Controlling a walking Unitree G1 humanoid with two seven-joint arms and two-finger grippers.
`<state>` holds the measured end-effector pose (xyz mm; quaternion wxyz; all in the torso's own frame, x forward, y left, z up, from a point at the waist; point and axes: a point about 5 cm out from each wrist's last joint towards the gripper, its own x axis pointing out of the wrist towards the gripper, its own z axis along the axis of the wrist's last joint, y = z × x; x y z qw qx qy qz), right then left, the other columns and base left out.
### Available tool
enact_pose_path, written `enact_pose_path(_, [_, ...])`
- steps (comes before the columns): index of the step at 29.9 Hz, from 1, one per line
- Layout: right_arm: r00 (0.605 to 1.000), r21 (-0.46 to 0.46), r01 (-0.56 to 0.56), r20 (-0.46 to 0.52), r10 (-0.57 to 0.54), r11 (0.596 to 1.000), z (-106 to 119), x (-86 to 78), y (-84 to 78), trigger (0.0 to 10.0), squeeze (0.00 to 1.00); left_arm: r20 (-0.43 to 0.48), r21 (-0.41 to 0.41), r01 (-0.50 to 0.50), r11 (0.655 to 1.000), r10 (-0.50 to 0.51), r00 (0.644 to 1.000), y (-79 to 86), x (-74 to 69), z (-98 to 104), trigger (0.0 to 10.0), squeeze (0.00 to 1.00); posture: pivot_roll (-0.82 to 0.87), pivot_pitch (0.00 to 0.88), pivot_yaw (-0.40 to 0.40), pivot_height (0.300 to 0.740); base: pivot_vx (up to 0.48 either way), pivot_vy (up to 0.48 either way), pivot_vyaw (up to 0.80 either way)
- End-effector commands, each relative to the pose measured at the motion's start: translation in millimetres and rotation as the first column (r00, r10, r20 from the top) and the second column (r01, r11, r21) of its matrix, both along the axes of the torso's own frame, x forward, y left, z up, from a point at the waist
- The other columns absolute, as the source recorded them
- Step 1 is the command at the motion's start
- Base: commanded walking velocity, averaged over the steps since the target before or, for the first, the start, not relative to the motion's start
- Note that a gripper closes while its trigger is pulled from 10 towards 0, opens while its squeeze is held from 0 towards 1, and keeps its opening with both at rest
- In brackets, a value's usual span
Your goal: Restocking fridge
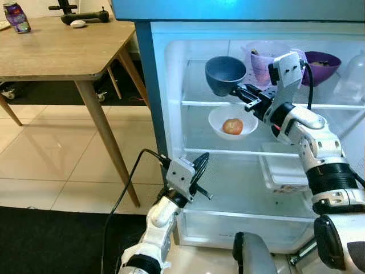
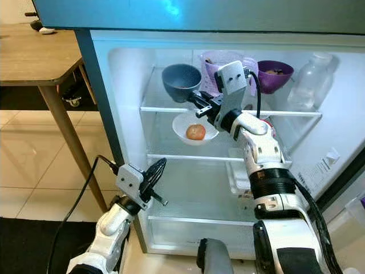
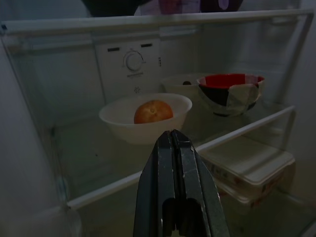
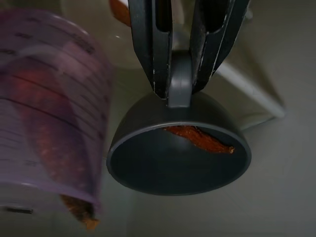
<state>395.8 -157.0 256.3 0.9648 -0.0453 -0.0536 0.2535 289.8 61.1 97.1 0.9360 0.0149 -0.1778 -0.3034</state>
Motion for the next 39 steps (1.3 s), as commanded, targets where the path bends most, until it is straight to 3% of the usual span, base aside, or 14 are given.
enact_pose_path(1, [0.999,0.006,0.042,0.000,-0.042,0.999,7,4.2,-1.2,10.0,0.00,-0.007,-0.002,-0.002,1.000,0.002,1.000,-1.3,-1.3,0,10.0,0.00,-0.08,0.000,0.011,0.470,0.000,0.000,0.00])
enact_pose_path(21, [0.996,0.041,0.046,-0.073,-0.043,0.998,5,15.2,26.3,10.0,0.00,-0.027,0.003,-0.004,1.000,0.004,1.000,-3.0,-3.5,-2,10.0,0.00,-0.08,0.000,0.008,0.470,0.000,0.000,0.00])
enact_pose_path(22, [0.996,0.050,0.045,-0.077,-0.041,0.998,5,15.7,27.3,10.0,0.32,-0.027,0.002,-0.003,1.000,0.003,1.000,-3.3,-3.6,-2,10.0,0.00,-0.08,0.000,0.008,0.470,0.000,0.000,0.00])
enact_pose_path(25, [0.996,0.052,0.045,-0.077,-0.041,0.998,6,15.8,27.5,10.0,0.32,-0.027,0.001,-0.003,1.000,0.003,1.000,-3.4,-3.6,-2,10.0,0.00,-0.08,0.000,0.008,0.470,0.000,0.000,0.00])
enact_pose_path(28, [0.996,0.079,0.048,-0.079,-0.041,0.996,8,16.4,27.0,10.0,0.73,-0.025,0.000,-0.004,1.000,0.004,1.000,-3.6,-3.6,-1,10.0,0.00,-0.08,0.000,0.008,0.470,0.000,0.000,0.00])
enact_pose_path(29, [0.997,0.091,0.043,-0.075,-0.036,0.995,9,16.2,26.9,10.0,0.75,-0.025,-0.001,-0.005,1.000,0.005,1.000,-3.6,-3.5,-1,10.0,0.00,-0.08,0.000,0.008,0.470,0.000,0.000,0.00])
enact_pose_path(34, [0.998,0.120,0.032,-0.057,-0.025,0.992,14,15.2,26.3,10.0,0.72,-0.024,-0.002,-0.006,1.000,0.006,1.000,-3.5,-3.4,-1,10.0,0.00,-0.08,0.000,0.008,0.470,0.000,0.000,0.00])
enact_pose_path(36, [1.000,0.167,0.009,-0.028,-0.005,0.986,22,13.4,24.4,10.0,0.59,-0.023,-0.002,-0.008,1.000,0.008,1.000,-3.2,-3.0,-1,10.0,0.00,-0.08,0.000,0.009,0.470,0.000,0.000,0.00])
enact_pose_path(37, [1.000,0.187,-0.009,-0.012,0.011,0.982,26,11.9,23.8,10.0,0.51,-0.023,-0.002,-0.010,1.000,0.010,1.000,-3.1,-2.6,0,10.0,0.00,-0.08,0.000,0.009,0.470,0.000,0.000,0.00])
enact_pose_path(39, [0.999,0.210,-0.049,0.016,0.046,0.976,32,8.5,24.2,10.0,0.02,-0.023,-0.002,-0.011,1.000,0.011,1.000,-2.9,-2.3,0,10.0,0.00,-0.08,0.000,0.009,0.470,0.000,0.000,0.00])
